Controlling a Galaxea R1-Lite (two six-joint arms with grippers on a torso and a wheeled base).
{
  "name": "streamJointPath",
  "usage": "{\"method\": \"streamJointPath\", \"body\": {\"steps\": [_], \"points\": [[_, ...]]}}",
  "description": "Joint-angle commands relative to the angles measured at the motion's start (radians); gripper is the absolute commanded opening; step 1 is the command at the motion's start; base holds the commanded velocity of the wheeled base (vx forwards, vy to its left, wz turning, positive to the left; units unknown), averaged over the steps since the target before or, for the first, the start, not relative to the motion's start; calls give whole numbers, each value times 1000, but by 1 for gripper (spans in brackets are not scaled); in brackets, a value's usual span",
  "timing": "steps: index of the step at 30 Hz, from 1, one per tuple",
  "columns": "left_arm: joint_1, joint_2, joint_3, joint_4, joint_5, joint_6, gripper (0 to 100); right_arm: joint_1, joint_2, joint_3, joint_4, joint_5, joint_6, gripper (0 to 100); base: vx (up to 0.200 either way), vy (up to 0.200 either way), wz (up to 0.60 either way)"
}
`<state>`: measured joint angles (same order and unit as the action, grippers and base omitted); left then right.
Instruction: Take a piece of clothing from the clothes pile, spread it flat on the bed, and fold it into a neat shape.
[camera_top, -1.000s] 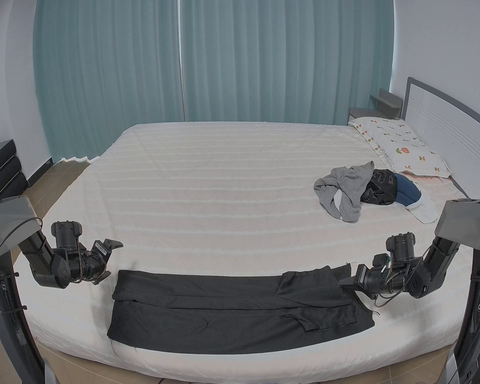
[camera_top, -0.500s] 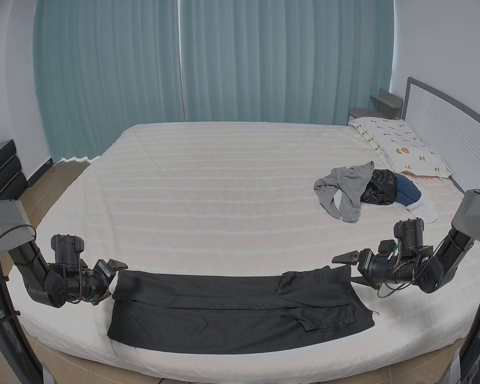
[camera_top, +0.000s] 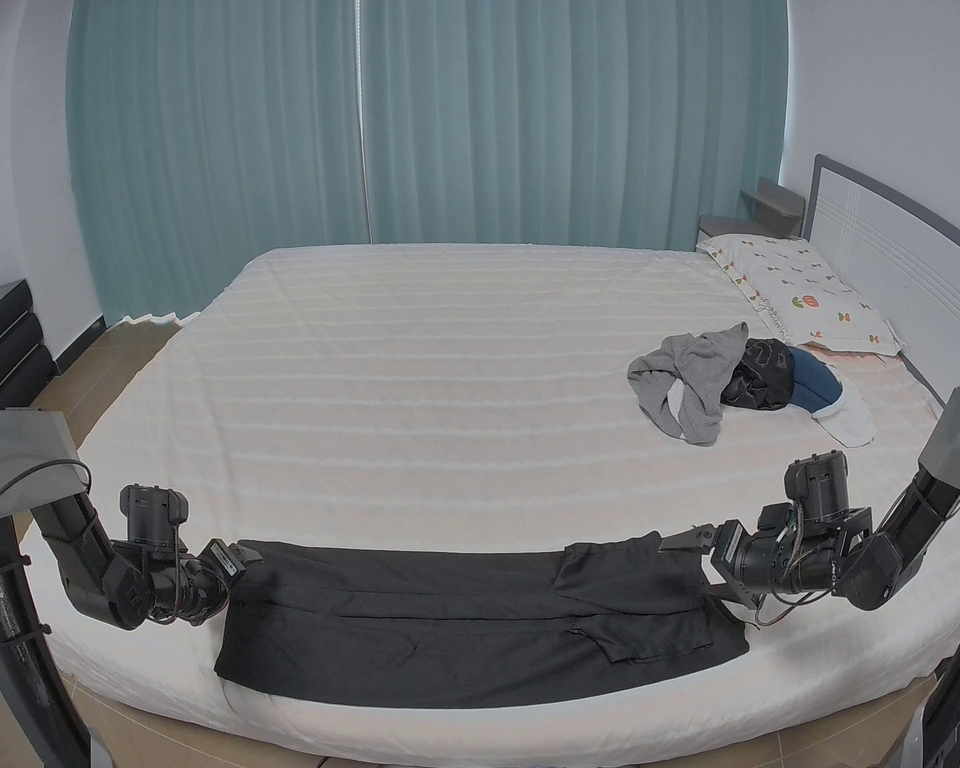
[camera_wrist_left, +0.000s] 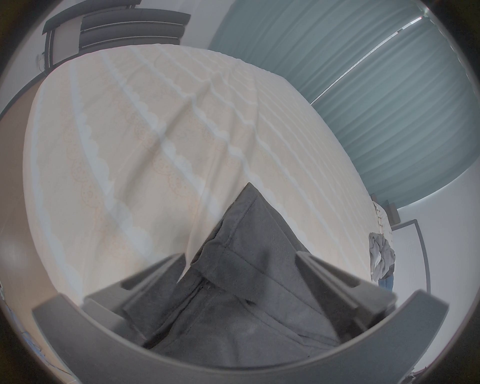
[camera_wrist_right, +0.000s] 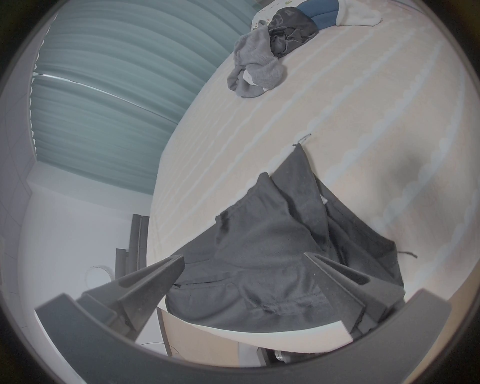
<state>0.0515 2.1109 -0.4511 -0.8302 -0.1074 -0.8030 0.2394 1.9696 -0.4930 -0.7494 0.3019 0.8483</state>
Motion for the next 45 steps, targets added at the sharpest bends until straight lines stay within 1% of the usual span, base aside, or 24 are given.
{"method": "streamJointPath", "body": {"steps": [1, 2, 3, 4, 9, 11, 24, 28, 29, 34, 40, 45], "points": [[-4, 37, -5, -1, 2, 1, 0, 40, 5, 4, 24, -46, 6, 100, 0, 0, 0], [-4, 37, -5, -1, 2, 1, 0, 41, 5, 2, 27, -49, 6, 100, 0, 0, 0], [-2, 34, -8, -1, 2, -1, 0, 54, 14, -9, 53, -89, 11, 100, 0, 0, 0], [2, 29, -9, -1, 2, -4, 0, 55, 20, -18, 64, -102, 12, 100, 0, 0, 0], [4, -2, -5, -1, 6, -8, 0, 54, 35, -29, 77, -121, 23, 100, 0, 0, 0], [4, -31, -3, -1, 11, -15, 0, 57, 60, -38, 107, -133, 23, 100, 0, 0, 0], [2, -40, -5, -1, 9, -32, 0, 49, 129, -90, 117, -141, 29, 100, 0, 0, 0], [2, -43, -6, -1, 9, -33, 0, 49, 150, -104, 110, -155, 57, 100, 0, 0, 0], [1, -43, -5, -1, 9, -33, 0, 49, 155, -105, 108, -159, 63, 0, 0, 0, 0], [1, -46, -5, -1, 9, -32, 0, 51, 157, -107, 114, -162, 64, 0, 0, 0, 0], [1, -52, -11, -1, 9, -30, 0, 40, 143, -119, 116, -182, 61, 0, 0, 0, 0], [-1, -57, -60, 8, 9, -30, 0, 12, 141, -193, 117, -188, 63, 0, 0, 0, 0]]}}
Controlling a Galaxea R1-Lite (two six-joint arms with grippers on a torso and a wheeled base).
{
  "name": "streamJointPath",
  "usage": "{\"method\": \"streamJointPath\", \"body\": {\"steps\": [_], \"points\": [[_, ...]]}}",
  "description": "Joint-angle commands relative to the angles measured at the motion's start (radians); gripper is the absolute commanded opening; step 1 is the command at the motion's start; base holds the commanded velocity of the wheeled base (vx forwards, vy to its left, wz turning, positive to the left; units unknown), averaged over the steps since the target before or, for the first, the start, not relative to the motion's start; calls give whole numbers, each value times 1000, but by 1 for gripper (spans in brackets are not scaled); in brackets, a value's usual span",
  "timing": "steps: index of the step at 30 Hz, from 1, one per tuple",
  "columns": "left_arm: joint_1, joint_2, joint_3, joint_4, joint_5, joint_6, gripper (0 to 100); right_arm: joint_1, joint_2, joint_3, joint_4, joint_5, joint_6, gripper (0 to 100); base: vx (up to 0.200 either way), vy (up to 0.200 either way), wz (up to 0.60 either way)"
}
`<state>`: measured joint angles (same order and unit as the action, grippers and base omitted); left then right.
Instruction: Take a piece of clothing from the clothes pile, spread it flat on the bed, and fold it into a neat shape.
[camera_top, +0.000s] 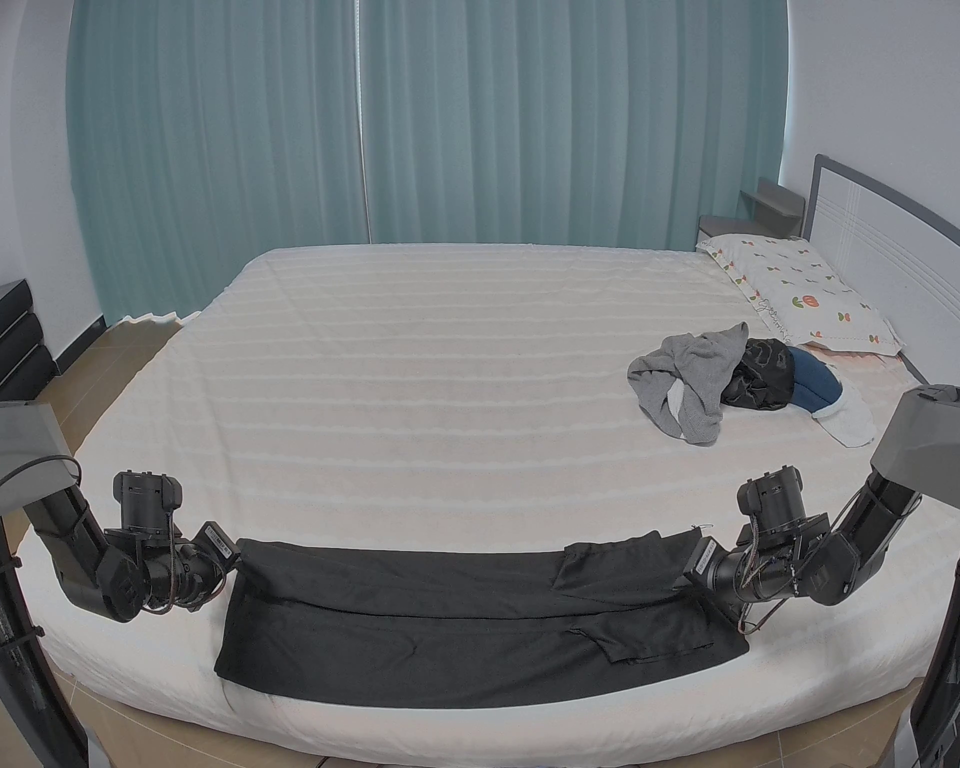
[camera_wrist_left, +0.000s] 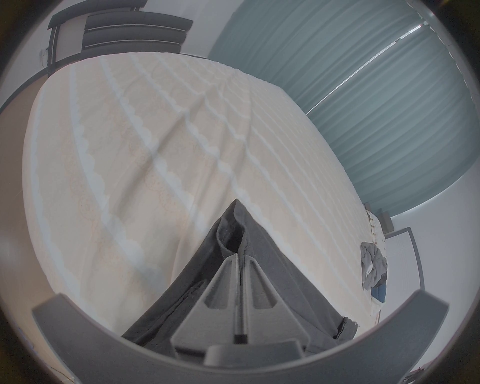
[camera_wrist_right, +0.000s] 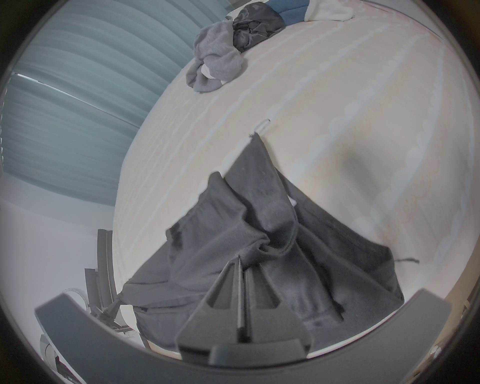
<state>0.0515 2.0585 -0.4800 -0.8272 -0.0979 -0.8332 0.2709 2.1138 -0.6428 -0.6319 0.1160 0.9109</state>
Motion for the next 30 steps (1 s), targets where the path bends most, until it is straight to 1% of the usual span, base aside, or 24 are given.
{"method": "streamJointPath", "body": {"steps": [1, 3, 6, 7, 8, 11, 15, 17, 18, 19, 21, 23, 25, 27, 30], "points": [[-1, -5, -31, 5, 0, 0, 0, -19, -3, -43, 0, -2, 0, 0, 0, 0, 0], [1, -14, -115, 7, 3, -6, 0, -39, -8, -146, -11, -12, 3, 0, 0, 0, 0], [2, -17, -192, -1, 29, -63, 0, -53, 6, -268, -18, -84, 11, 0, 0, 0, 0], [2, -18, -198, -1, 32, -69, 0, -53, 8, -276, -18, -91, 13, 0, 0, 0, 0], [2, -21, -221, -4, 56, -103, 0, -51, 5, -294, -18, -119, 17, 0, 0, 0, 0], [2, -21, -210, -6, 61, -112, 0, -50, -3, -285, -18, -122, 19, 0, 0, 0, 0], [2, -9, -157, -27, 55, -106, 0, -50, 0, -221, -18, -121, 13, 0, 0, 0, 0], [5, -11, -97, -82, 50, -98, 0, -45, -2, -150, -18, -117, -13, 0, 0, 0, 0], [7, -12, -71, -104, 50, -80, 0, -45, -5, -121, -18, -114, -36, 0, 0, 0, 0], [7, -12, -71, -104, 50, -80, 0, -45, -5, -121, -18, -114, -36, 0, 0, 0, 0], [27, -12, 0, -127, 50, 25, 0, -38, -23, -44, -18, -99, -90, 0, 0, 0, 0], [36, -9, 49, -141, 43, 92, 0, -30, -34, 5, -18, -82, -129, 0, 0, 0, 0], [36, -8, 69, -148, 43, 109, 0, -30, -32, 20, -18, -78, -144, 0, 0, 0, 0], [36, -8, 113, -162, 38, 132, 0, -28, -28, 51, -18, -76, -187, 0, 0, 0, 0], [33, -3, 136, -162, 38, 157, 0, -28, -18, 74, -18, -76, -233, 0, 0, 0, 0]]}}
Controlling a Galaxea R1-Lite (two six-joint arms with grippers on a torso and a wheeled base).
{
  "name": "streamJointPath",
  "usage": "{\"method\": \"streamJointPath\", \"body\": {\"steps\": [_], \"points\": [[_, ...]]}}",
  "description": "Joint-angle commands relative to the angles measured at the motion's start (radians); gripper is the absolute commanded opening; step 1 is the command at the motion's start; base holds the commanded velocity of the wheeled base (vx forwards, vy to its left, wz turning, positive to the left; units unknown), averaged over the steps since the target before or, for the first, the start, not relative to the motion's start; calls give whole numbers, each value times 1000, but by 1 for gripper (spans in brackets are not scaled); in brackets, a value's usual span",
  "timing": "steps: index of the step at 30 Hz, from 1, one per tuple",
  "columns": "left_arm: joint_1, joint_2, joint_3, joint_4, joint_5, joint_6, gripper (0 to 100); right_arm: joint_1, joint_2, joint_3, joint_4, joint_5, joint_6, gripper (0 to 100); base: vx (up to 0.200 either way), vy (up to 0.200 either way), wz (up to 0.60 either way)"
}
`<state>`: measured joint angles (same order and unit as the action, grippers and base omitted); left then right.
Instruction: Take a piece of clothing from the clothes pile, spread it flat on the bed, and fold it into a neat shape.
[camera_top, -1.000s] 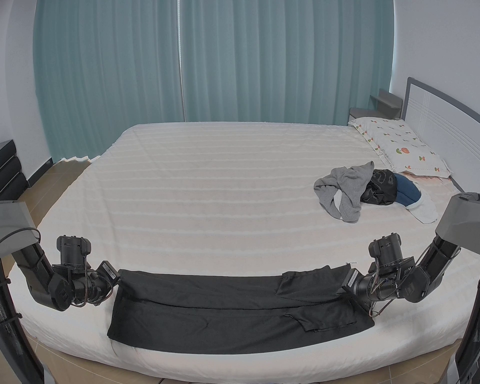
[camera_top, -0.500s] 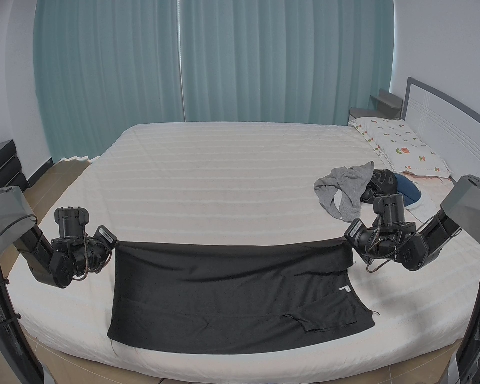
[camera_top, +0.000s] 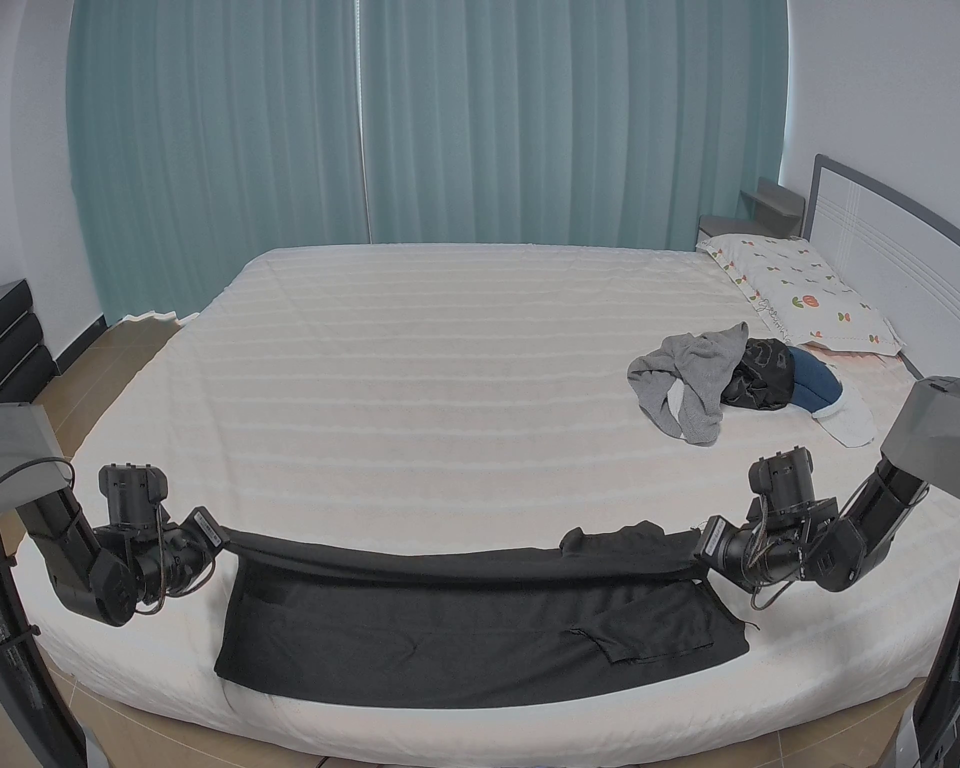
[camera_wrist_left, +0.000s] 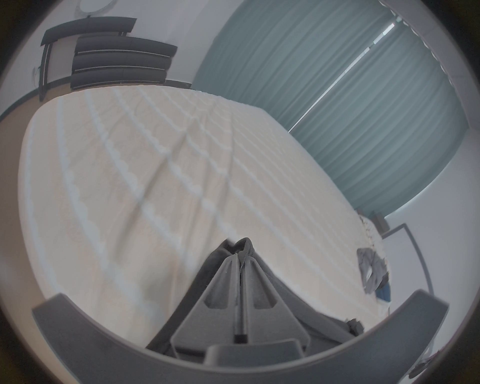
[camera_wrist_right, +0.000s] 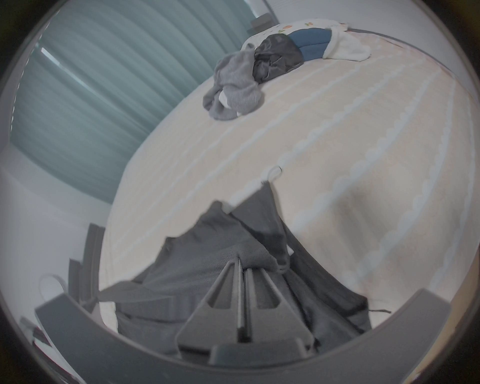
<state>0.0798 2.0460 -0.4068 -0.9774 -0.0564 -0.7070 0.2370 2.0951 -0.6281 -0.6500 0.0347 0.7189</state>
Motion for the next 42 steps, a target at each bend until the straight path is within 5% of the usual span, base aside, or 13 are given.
{"method": "streamJointPath", "body": {"steps": [1, 16, 17, 27, 42], "points": [[5, 10, 63, -12, -3, 31, 0, 5, 0, 59, 0, 5, -41, 0, 0, 0, 0], [-14, 54, 95, -3, -3, 70, 0, 2, 37, 51, 0, 13, -55, 0, 0, 0, 0], [-14, 54, 95, -3, -3, 70, 100, 2, 37, 50, 0, 13, -55, 100, 0, 0, 0], [-12, 14, 72, -3, -5, 64, 100, -74, -13, -25, -7, 85, -42, 100, 0, 0, 0], [-17, 186, -198, 54, -17, -17, 100, -147, 121, -134, -28, 200, 59, 100, 0, 0, 0]]}}
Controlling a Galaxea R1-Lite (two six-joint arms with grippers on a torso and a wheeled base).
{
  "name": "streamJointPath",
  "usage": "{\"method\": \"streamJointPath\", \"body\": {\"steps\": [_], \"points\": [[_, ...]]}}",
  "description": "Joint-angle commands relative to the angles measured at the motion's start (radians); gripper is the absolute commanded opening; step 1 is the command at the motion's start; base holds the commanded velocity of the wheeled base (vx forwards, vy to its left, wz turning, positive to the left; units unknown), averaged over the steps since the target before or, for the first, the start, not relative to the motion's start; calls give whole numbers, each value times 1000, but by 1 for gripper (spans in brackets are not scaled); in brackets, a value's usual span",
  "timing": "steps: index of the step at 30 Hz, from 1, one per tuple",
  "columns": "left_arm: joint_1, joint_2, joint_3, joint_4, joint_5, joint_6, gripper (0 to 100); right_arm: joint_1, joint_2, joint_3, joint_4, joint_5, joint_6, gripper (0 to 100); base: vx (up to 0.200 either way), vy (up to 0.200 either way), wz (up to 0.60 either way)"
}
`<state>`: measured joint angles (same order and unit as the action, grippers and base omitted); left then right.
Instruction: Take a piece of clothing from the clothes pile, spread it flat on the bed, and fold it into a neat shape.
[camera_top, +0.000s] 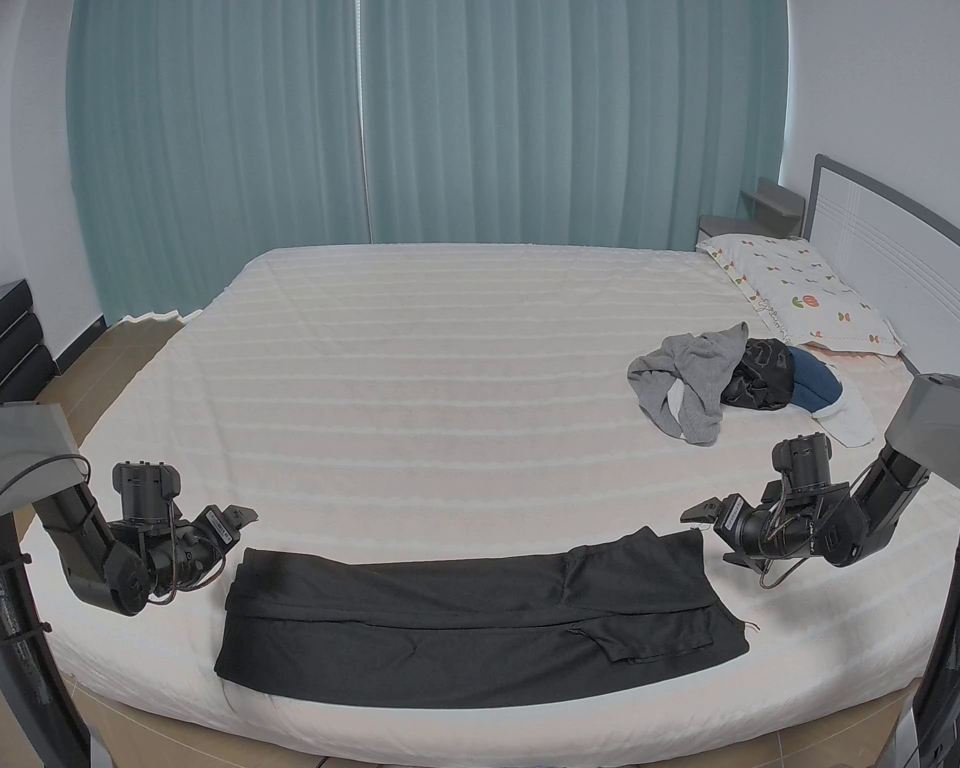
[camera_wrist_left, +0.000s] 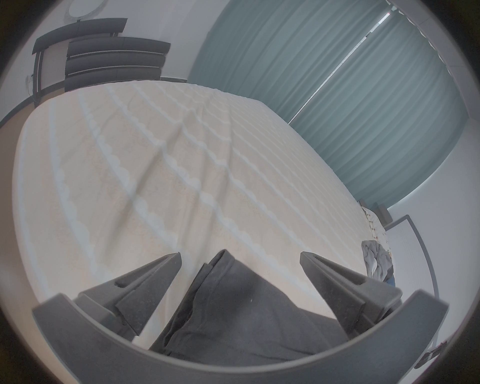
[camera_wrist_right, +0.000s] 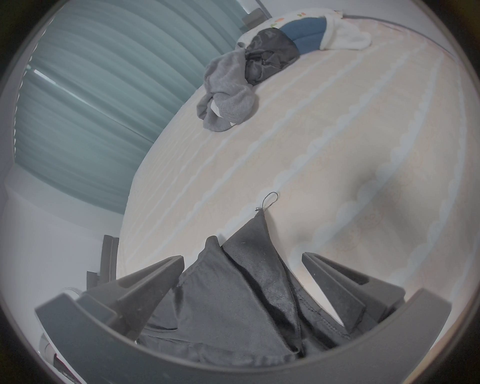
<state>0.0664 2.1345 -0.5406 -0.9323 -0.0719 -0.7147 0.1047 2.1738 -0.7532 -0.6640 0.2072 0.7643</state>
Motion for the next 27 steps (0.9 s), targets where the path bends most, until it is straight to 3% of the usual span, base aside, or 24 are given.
{"method": "streamJointPath", "body": {"steps": [1, 7, 8, 27], "points": [[-5, 125, -82, 10, -2, -9, 100, -25, 49, -9, -31, 34, 13, 100, 0, 0, 0], [-7, 170, -116, 10, 1, -8, 100, -31, 67, 0, -62, 34, 17, 100, 0, 0, 0], [-7, 170, -116, 10, 1, -8, 0, -31, 67, 0, -62, 34, 17, 100, 0, 0, 0], [32, 110, -82, 3, 17, -80, 0, -20, 155, -32, -204, 32, 23, 100, 0, 0, 0]]}}
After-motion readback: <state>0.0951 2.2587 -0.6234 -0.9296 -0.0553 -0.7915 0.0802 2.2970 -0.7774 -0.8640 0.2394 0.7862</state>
